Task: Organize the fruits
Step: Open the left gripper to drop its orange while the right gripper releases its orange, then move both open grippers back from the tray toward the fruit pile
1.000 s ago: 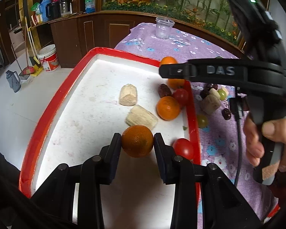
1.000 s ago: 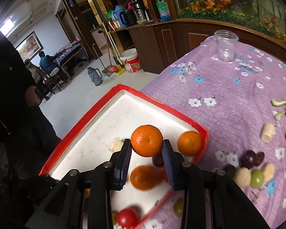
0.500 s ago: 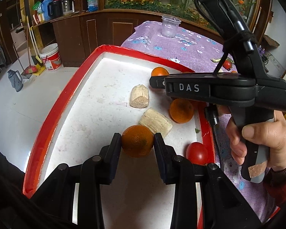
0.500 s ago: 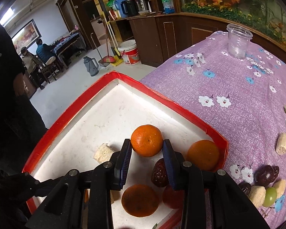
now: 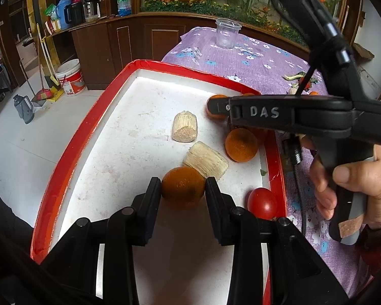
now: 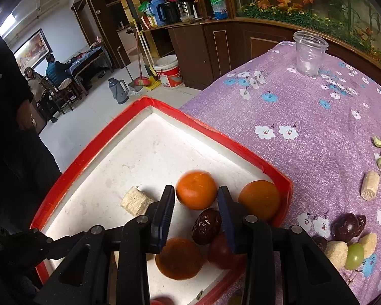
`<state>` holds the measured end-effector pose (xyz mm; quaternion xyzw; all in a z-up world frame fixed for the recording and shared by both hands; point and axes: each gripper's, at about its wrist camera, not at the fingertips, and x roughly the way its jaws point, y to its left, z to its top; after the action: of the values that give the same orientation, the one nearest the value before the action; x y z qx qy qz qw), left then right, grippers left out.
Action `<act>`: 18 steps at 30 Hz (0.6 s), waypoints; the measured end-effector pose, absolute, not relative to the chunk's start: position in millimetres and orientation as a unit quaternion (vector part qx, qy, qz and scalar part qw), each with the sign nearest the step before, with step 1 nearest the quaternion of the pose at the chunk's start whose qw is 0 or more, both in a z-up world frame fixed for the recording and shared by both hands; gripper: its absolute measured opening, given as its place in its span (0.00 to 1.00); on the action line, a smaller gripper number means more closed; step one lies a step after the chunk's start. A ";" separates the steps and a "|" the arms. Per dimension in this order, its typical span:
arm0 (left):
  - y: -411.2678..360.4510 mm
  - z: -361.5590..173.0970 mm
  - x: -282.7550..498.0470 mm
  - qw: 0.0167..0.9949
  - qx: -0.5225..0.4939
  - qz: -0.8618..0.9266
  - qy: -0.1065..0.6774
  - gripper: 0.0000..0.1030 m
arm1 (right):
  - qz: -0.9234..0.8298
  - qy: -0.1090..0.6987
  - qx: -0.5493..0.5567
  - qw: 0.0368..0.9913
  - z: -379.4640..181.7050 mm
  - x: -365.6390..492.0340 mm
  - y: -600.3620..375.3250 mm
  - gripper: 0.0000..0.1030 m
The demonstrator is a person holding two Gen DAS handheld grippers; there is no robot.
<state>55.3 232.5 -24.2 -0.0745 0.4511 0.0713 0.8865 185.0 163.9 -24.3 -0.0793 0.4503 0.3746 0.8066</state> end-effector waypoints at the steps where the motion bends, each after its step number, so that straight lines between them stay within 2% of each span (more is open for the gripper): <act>1: 231.7 -24.2 55.2 0.886 -0.076 0.071 0.451 0.45 | 0.376 0.449 -0.076 0.807 -21.7 183.8 161.7 0.37; 2: 230.7 -23.8 54.6 0.887 -0.076 0.072 0.450 0.51 | 0.376 0.447 -0.074 0.808 -19.3 183.1 159.5 0.38; 18: 207.2 -13.6 43.6 0.892 -0.057 0.075 0.442 0.51 | 0.370 0.434 -0.042 0.820 7.8 166.6 104.4 0.39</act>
<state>43.6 207.2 -13.6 -0.0574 0.4422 0.0752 0.8919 166.6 104.4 7.8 -0.0425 0.4341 0.3700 0.8203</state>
